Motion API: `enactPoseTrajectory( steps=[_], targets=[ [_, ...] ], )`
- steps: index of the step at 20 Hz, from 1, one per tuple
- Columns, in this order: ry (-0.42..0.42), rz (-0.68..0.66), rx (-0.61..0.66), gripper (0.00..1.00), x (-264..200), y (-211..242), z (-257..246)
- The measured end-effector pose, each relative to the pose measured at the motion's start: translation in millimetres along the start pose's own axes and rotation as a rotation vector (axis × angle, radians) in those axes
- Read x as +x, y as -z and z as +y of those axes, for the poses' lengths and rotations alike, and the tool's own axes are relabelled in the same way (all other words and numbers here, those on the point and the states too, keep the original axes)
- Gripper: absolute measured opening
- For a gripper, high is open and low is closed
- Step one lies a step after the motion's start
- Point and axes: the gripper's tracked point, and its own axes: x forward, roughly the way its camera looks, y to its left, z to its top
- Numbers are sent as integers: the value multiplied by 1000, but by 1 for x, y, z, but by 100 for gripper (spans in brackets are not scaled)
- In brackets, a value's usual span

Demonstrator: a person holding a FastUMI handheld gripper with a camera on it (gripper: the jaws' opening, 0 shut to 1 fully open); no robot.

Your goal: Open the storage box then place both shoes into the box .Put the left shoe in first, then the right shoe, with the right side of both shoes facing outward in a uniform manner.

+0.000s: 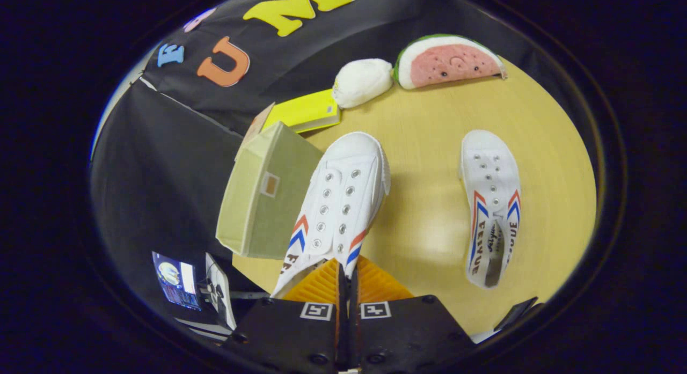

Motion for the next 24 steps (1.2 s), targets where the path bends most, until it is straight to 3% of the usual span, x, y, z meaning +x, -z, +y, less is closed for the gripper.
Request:
enactPoseTrajectory(
  steps=[6,11,15,19,24],
  targets=[
    [-12,-91,-65,5,-17,-32,106],
    [-29,-53,-56,5,31,-39,166],
    [37,-47,-62,5,88,-50,177],
    [78,7,-61,5,142,-43,186],
    [189,74,-45,5,202,-25,181]
  ],
)
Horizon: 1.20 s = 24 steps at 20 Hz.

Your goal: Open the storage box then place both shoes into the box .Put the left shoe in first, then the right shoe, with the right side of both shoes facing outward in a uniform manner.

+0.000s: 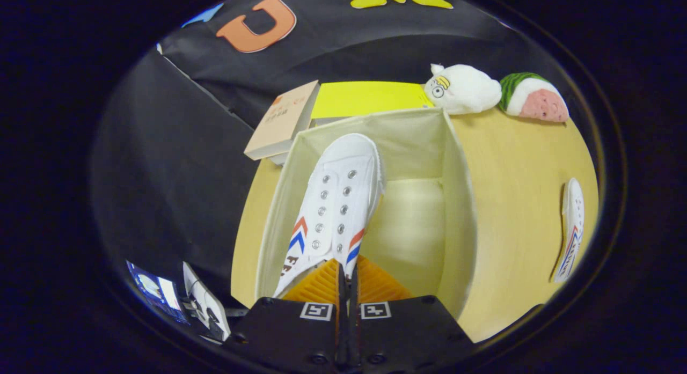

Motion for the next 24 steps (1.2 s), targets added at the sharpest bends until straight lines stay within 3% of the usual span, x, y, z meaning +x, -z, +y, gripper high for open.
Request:
enactPoseTrajectory(
  steps=[4,9,13,15,17,20,24],
  targets=[
    [54,66,-2,5,34,6,0],
    [71,67,-24,6,37,3,0],
    [29,74,-80,26,20,7,13],
    [50,75,-108,55,4,12,9],
    [73,77,-142,57,-9,16,5],
    [-18,102,-196,61,-38,31,16],
    [6,12,-217,63,-84,33,-7]
  ],
)
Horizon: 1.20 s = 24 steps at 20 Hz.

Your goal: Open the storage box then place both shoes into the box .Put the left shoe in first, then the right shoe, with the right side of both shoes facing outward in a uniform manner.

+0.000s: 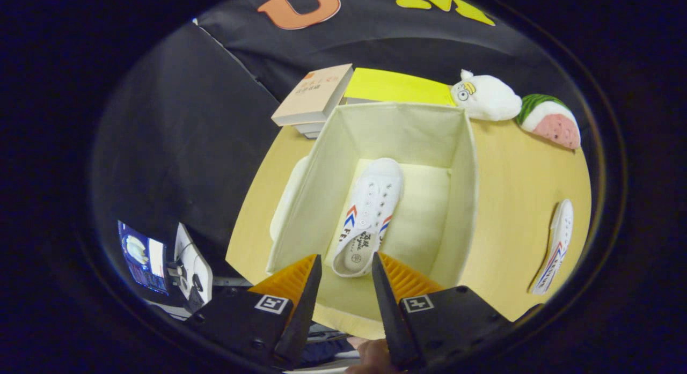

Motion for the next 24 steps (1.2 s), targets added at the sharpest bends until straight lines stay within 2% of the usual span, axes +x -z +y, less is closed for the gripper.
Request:
enactPoseTrajectory(
  steps=[9,13,18,20,24],
  targets=[
    [137,-195,20,67,-63,34,-90],
    [227,-210,34,66,-78,49,-149],
    [225,-153,137,69,-79,63,-215],
    [233,-136,129,70,-80,66,-238],
    [311,-130,66,75,-88,73,-283]
  ],
)
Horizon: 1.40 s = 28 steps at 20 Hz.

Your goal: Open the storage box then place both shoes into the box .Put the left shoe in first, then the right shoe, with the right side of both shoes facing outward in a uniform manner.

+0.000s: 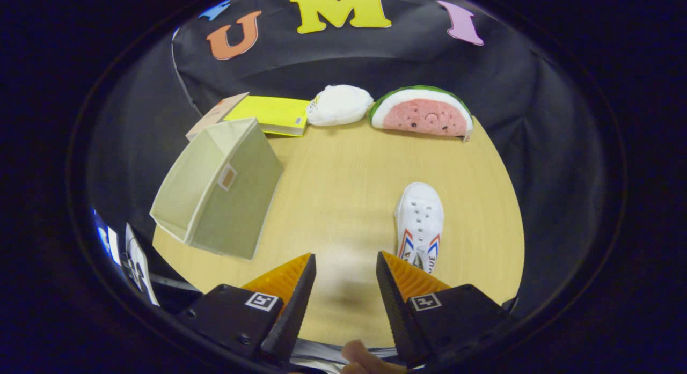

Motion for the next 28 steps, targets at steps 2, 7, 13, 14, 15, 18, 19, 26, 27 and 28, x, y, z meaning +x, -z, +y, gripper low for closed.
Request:
enactPoseTrajectory(
  steps=[2,7,13,14,15,18,19,26,27,28],
  targets=[
    [40,21,13,77,2,3,-26],
    [85,110,46,81,27,19,-76],
    [83,207,168,81,66,39,-118],
    [73,220,175,81,72,40,-121],
    [63,226,178,81,76,41,-121],
    [51,235,173,81,90,35,-121],
    [60,233,167,81,96,31,-122],
    [50,260,161,38,108,28,-115],
    [56,257,168,29,108,28,-115],
    [68,248,184,26,107,28,-117]
  ],
)
